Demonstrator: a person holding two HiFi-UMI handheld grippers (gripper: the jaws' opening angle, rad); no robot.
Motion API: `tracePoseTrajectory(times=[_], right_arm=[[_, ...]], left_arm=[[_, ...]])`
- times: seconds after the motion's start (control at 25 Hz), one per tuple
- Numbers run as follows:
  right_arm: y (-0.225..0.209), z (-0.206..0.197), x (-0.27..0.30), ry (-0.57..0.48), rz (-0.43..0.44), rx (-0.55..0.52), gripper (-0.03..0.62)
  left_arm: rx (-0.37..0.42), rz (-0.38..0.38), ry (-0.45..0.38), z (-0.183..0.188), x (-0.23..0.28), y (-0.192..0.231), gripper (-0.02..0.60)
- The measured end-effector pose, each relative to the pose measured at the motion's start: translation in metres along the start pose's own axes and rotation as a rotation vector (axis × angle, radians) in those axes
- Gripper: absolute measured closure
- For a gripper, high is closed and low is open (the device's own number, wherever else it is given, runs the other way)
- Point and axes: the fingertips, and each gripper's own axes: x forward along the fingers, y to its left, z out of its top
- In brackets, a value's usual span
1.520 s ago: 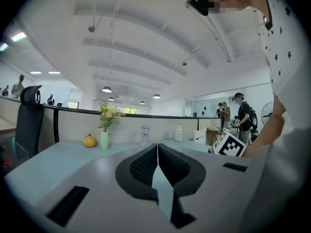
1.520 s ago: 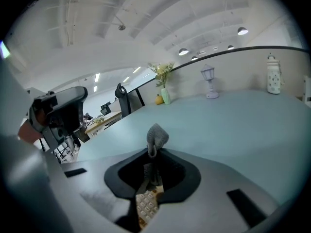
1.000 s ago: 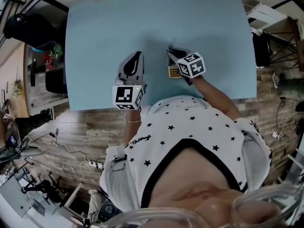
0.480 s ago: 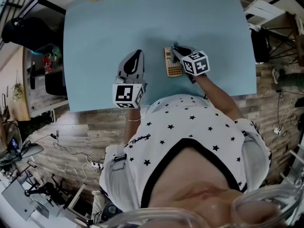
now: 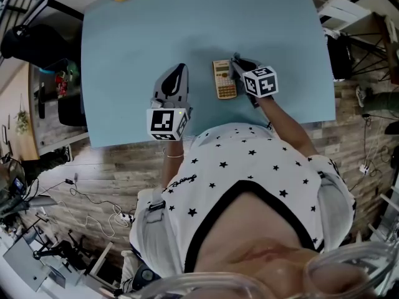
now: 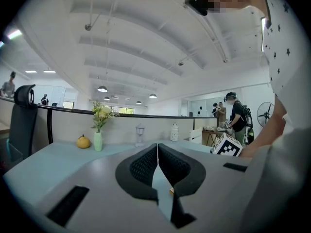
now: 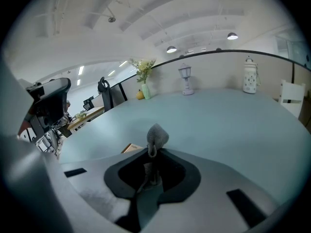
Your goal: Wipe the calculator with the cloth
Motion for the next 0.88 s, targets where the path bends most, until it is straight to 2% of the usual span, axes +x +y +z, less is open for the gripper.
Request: tracePoseTrajectory(times=[0.52, 0.88], right_arm=[[0.002, 0.002, 0.000, -0.010, -0.004, -0.020, 0.547], [0.038, 0.024, -0.011, -0.103, 0.083, -0.023, 0.547]], left_arm=[[0.001, 0.011, -0.011, 0.001, -0.005, 0.004, 0.551], [0.007, 0.013, -0.020, 0.004, -0.010, 0.002, 0.551]])
